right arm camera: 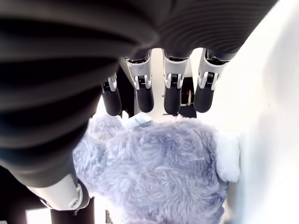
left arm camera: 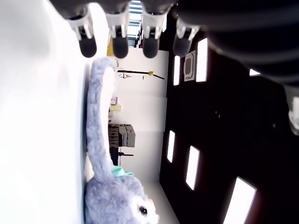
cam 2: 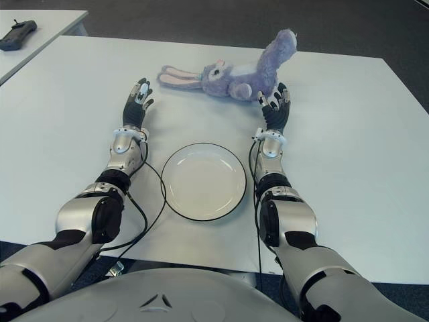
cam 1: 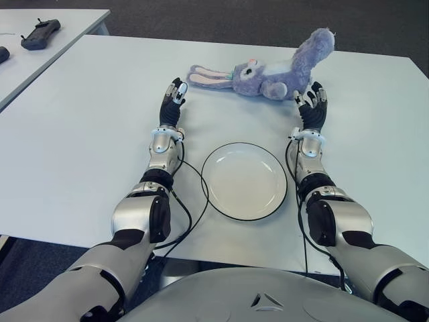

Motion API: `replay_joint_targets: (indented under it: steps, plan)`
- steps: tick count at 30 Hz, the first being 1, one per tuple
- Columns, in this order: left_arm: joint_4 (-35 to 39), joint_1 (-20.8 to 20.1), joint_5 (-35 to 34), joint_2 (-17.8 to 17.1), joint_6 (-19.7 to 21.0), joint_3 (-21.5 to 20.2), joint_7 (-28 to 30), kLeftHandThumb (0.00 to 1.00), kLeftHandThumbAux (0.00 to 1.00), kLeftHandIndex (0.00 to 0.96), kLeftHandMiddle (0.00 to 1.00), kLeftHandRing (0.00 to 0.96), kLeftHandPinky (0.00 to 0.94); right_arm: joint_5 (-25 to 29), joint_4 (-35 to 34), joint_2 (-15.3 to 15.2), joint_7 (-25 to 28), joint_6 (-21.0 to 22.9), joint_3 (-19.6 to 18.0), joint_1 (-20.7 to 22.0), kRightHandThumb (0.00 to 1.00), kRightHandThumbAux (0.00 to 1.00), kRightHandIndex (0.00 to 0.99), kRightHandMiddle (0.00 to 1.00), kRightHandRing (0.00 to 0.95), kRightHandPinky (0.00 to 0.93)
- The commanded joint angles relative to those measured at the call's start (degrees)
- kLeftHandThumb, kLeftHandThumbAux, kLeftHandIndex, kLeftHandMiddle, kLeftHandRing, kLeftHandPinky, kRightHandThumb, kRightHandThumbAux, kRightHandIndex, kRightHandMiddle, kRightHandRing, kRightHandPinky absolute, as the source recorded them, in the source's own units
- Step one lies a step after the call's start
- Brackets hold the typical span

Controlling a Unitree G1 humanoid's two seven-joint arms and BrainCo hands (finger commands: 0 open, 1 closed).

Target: Put the doll into the plate.

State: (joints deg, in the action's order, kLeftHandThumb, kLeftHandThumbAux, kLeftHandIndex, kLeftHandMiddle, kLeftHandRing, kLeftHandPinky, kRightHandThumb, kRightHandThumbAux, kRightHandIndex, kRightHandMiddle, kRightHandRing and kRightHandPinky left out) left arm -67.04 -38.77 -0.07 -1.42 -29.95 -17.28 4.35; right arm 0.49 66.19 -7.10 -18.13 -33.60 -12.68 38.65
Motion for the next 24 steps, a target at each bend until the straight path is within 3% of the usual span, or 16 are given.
replay_joint_targets:
  steps: [1, 8, 24]
  plan:
    - [-9.33, 14.16, -1.60, 3.44, 7.12, -0.98, -0.86, 0.000, 0.376, 0.000, 0.000, 0.000, 0.000, -0.44, 8.77, 2.30, -0.18, 0.36, -0.53, -13.35, 0.327, 0.712, 0.108, 0.104, 0.096, 0.122]
    - [-9.34, 14.13, -1.98, 3.53, 6.61, -1.45, -0.46, 0.000, 0.383, 0.000, 0.000, 0.000, 0.000, 0.72, 7.51, 1.75, 0.33, -1.86, -1.62, -9.64, 0.329, 0.727, 0.096, 0.102, 0.095, 0.120]
    - [-9.35, 13.93, -1.96, 3.42, 6.70, -1.74, -0.52, 0.000, 0.380, 0.000, 0.000, 0.000, 0.000, 0.72, 7.27, 0.40, 1.87, -4.56, -2.70, -6.72, 0.270, 0.740, 0.060, 0.089, 0.077, 0.093]
